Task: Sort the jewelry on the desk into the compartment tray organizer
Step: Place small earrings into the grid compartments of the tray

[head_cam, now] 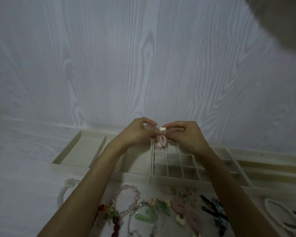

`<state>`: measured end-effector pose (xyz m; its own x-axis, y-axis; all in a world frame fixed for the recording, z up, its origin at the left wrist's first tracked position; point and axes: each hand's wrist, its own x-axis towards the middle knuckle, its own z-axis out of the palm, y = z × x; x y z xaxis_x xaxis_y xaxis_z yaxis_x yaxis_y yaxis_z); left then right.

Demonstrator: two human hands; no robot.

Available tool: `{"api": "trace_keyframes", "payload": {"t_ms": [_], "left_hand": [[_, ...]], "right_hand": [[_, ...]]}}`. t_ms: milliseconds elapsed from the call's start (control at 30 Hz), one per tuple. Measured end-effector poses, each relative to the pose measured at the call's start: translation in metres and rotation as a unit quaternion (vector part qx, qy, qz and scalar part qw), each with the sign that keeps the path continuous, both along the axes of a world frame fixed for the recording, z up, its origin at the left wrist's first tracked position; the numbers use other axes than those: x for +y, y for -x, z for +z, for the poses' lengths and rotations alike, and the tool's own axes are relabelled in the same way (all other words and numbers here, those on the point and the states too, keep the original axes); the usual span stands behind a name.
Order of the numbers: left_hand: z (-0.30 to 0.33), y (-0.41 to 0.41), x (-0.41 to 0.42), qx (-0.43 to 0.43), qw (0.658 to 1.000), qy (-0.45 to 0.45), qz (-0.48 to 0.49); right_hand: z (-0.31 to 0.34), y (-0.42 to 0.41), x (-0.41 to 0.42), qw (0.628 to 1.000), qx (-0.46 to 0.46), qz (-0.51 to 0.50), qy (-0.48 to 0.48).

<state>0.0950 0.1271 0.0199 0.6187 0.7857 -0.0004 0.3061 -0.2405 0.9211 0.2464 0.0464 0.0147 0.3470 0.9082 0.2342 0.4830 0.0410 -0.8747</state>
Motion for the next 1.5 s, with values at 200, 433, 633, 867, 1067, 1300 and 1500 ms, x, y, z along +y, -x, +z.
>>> {"api": "trace_keyframes", "payload": {"t_ms": [200, 433, 633, 867, 1067, 1300, 1500], "left_hand": [[-0.023, -0.003, 0.001, -0.013, 1.0, -0.025, 0.002], [-0.029, -0.004, -0.002, -0.032, 0.997, -0.074, 0.008], [-0.031, -0.004, 0.0, 0.009, 0.995, -0.095, 0.036], [-0.028, -0.009, -0.008, 0.153, 0.956, -0.245, 0.049], [-0.034, -0.014, -0.008, 0.186, 0.934, -0.3, 0.048], [-0.036, -0.014, -0.002, 0.17, 0.952, -0.251, 0.031], [-0.037, -0.013, -0.003, 0.174, 0.945, -0.273, 0.051]], "right_hand": [[-0.005, -0.001, 0.006, 0.997, 0.073, -0.002, -0.01], [-0.01, 0.001, 0.005, 0.986, 0.168, 0.015, 0.02], [-0.014, -0.004, 0.004, 0.99, 0.135, -0.002, 0.047], [-0.023, -0.009, 0.003, 0.987, -0.12, -0.054, 0.09], [-0.025, -0.009, 0.001, 0.98, -0.172, -0.056, 0.084], [-0.028, -0.008, 0.002, 0.98, -0.177, -0.057, 0.075], [-0.029, -0.006, 0.003, 0.972, -0.216, -0.055, 0.079]]}}
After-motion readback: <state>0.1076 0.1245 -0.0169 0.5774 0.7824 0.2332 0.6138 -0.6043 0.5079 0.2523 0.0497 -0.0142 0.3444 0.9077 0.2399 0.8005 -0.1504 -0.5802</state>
